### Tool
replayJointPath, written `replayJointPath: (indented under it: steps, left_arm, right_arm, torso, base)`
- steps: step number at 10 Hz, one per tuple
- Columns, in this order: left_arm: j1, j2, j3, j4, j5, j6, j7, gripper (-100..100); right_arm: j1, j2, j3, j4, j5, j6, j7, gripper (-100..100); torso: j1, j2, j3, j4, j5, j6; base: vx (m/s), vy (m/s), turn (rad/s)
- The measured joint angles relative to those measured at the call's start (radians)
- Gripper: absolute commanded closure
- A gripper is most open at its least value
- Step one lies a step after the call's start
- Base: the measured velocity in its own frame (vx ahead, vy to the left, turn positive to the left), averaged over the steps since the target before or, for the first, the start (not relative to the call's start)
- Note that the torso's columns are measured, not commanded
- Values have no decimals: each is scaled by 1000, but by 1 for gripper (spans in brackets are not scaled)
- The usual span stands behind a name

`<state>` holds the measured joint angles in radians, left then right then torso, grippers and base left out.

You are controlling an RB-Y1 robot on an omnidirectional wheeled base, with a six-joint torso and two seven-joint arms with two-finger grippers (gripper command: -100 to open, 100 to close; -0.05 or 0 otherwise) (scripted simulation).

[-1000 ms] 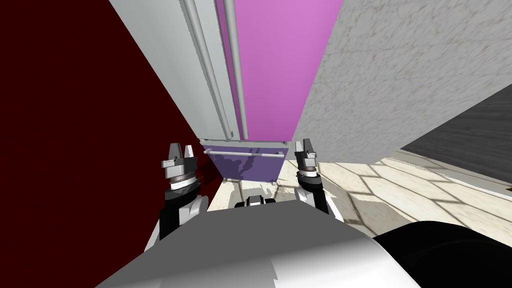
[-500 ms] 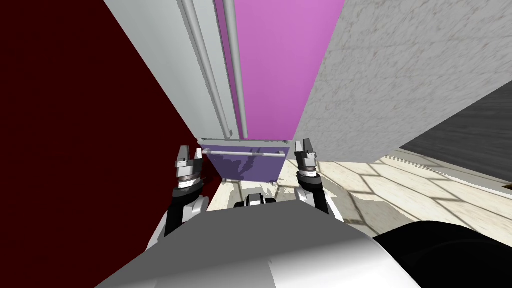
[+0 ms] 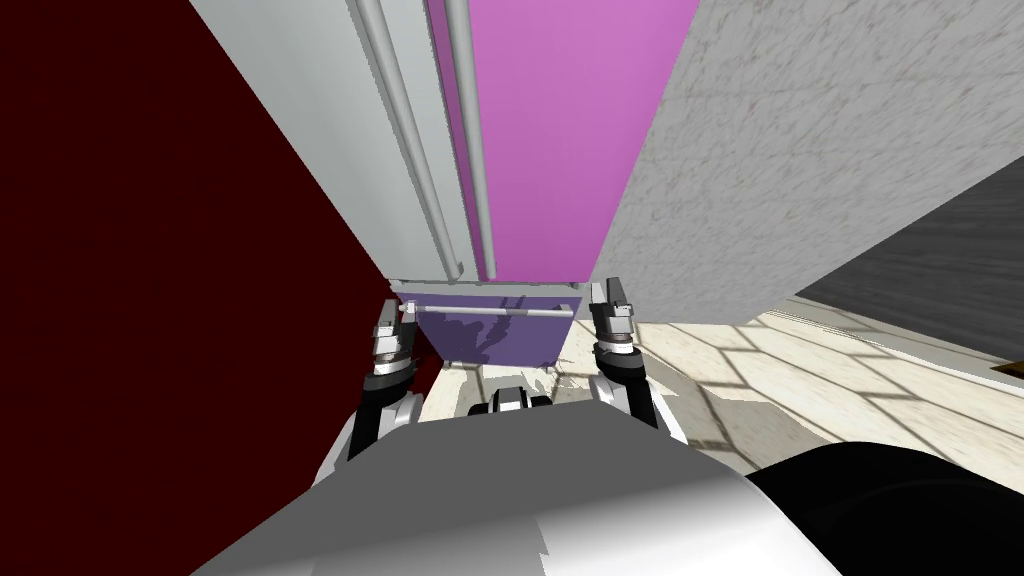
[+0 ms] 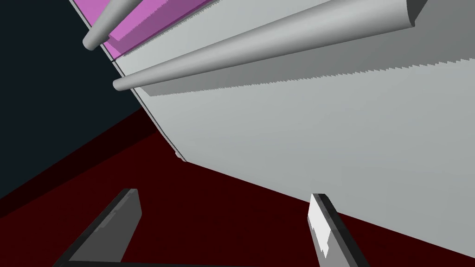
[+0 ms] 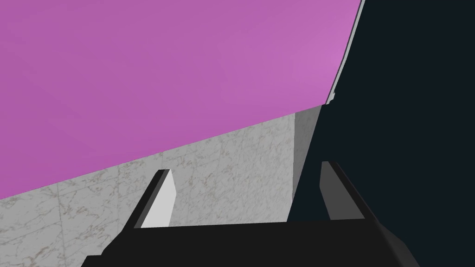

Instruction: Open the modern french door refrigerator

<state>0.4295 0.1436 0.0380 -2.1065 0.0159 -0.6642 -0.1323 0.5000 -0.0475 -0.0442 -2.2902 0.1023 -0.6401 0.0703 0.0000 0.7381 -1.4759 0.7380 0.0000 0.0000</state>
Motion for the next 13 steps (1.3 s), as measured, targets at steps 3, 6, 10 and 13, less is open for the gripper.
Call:
replayJointPath:
  steps: [3,6,10,13]
  left_arm:
    - [-20,11,-6,71,-7,-30,-9,-100]
    - [-37,26,-15,165,-16,-79,-19,-100]
    - [-63,35,-26,285,-28,-137,-31,-100]
    - [-72,35,-35,345,-35,-159,-40,-100]
  right_arm:
    - [0,0,0,0,0,0,0,0]
    - [0,0,0,0,0,0,0,0]
    - [0,0,0,0,0,0,0,0]
    - [0,0,0,0,0,0,0,0]
  torso:
    - [-1,0,0,0,0,0]
    - [1,-1,-1,0,0,0]
    - [-1,-1,-1,0,0,0]
    - [0,1,1,0,0,0]
  base:
    - [42,17,-20]
    - [61,25,-29]
    - [52,23,-31]
    - [38,22,-18]
